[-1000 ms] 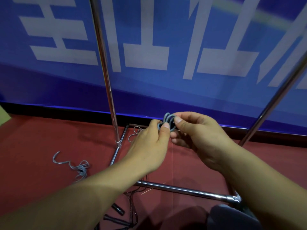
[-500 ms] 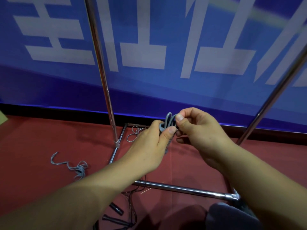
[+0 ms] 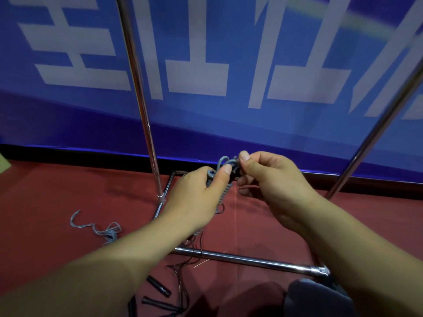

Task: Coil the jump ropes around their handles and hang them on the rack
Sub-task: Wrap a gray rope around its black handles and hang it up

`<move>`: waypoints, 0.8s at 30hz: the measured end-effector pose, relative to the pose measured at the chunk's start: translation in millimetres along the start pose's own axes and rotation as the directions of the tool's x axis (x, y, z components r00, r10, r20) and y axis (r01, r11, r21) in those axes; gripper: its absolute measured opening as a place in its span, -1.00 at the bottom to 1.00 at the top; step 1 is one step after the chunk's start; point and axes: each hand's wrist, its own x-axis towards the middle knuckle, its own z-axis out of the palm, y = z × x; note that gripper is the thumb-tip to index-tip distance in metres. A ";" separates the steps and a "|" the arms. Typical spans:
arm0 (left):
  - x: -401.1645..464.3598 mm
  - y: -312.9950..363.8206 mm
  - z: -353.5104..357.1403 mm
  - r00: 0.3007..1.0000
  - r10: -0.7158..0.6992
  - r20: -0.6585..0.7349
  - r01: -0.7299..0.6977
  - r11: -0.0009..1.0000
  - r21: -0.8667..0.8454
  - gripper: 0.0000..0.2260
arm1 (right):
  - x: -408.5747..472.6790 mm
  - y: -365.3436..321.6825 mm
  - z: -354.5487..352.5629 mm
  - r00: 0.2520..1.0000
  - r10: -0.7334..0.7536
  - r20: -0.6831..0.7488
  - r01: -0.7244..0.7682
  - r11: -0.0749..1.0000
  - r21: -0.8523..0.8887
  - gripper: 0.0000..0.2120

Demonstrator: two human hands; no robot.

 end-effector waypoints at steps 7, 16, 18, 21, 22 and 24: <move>-0.2 -2.6 -0.6 0.999 0.035 0.000 -0.035 0.993 -0.117 -0.44 | -0.3 0.0 -1.7 0.995 0.067 0.074 -0.070 0.997 0.034 -0.88; 4.0 -8.0 3.1 1.000 -0.017 0.005 0.017 0.999 0.052 -0.40 | 5.6 -0.8 -11.0 0.999 0.020 0.025 -0.019 0.998 -0.053 -0.83; 5.9 -4.0 4.6 1.000 -0.010 -0.015 0.011 0.999 0.046 -0.37 | 6.4 -4.5 -10.3 1.000 0.005 -0.011 -0.006 1.000 -0.026 -0.82; 6.2 12.8 6.2 0.999 0.001 -0.033 0.000 1.000 0.024 -0.39 | 8.8 -14.1 -9.7 0.997 -0.007 -0.075 0.009 1.000 0.027 -0.79; 6.6 18.9 6.2 0.999 0.008 -0.038 -0.007 1.000 0.020 -0.39 | 9.4 -18.8 -10.7 0.995 -0.012 -0.095 0.016 0.999 0.046 -0.77; 7.2 29.9 5.4 0.999 0.014 -0.049 -0.014 1.000 0.009 -0.40 | 8.3 -28.9 -13.2 0.992 -0.016 -0.124 0.024 0.998 0.066 -0.75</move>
